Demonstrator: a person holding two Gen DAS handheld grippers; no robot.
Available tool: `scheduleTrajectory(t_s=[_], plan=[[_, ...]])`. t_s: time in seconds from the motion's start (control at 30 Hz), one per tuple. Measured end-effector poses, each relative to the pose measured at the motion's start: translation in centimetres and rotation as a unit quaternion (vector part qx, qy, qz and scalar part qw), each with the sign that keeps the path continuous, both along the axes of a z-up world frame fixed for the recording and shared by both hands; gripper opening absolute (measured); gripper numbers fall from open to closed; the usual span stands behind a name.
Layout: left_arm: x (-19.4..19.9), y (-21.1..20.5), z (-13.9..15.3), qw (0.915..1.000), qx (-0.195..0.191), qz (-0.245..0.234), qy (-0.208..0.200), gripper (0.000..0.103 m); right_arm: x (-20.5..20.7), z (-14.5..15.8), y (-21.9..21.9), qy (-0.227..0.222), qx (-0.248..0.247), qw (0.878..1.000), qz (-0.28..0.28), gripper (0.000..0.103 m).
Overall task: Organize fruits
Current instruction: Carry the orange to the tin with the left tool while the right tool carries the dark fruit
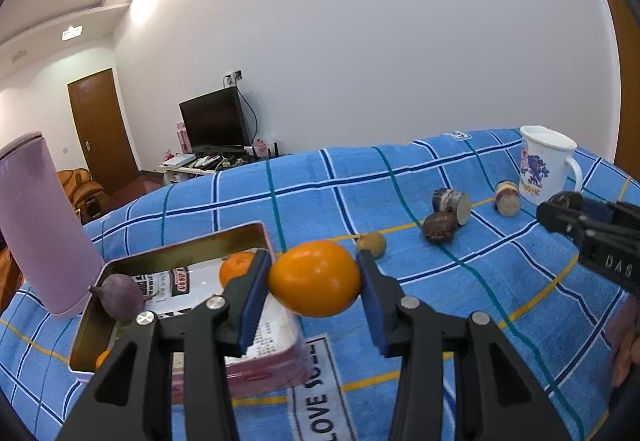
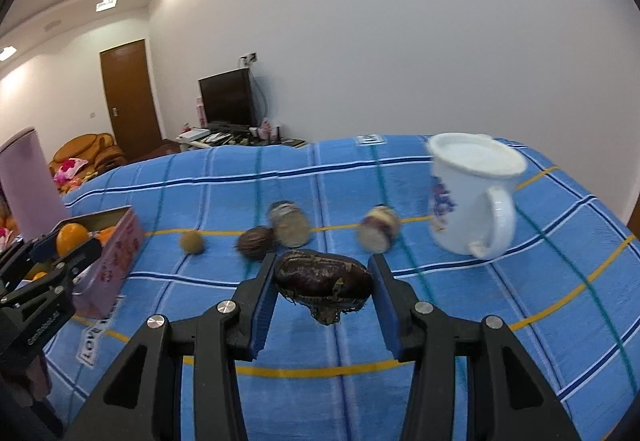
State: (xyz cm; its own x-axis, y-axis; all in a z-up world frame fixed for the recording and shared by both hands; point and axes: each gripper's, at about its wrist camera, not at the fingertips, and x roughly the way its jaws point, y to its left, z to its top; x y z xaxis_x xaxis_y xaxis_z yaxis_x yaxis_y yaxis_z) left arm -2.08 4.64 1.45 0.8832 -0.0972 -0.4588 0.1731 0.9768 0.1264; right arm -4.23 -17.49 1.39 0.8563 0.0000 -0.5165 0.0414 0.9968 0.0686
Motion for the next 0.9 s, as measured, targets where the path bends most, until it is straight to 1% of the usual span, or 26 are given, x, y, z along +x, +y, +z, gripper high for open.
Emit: scheduleTrajectory(t_s=[0.2, 0.37, 0.73, 0.9], plan=[[-0.1, 2.2, 0.2, 0.9999, -0.012, 0.007, -0.006, 0.045, 0.1, -0.2, 3.3, 0.007, 0.021, 0.999, 0.024, 0.047], [-0.1, 4.7, 0.7, 0.9993, -0.025, 0.022, -0.015, 0.045, 0.4, -0.1, 6.5, 0.011, 0.025, 0.998, 0.049, 0.047], [1.6, 10.9, 1.1, 0.9959, -0.043, 0.079, -0.014, 0.045, 1.9, 0.7, 14.3, 0.000, 0.042, 0.993, 0.114, 0.047], [2.3, 13.0, 1.0, 0.9941, -0.042, 0.099, -0.011, 0.045, 2.6, 0.9, 17.3, -0.007, 0.048, 0.990, 0.135, 0.047]])
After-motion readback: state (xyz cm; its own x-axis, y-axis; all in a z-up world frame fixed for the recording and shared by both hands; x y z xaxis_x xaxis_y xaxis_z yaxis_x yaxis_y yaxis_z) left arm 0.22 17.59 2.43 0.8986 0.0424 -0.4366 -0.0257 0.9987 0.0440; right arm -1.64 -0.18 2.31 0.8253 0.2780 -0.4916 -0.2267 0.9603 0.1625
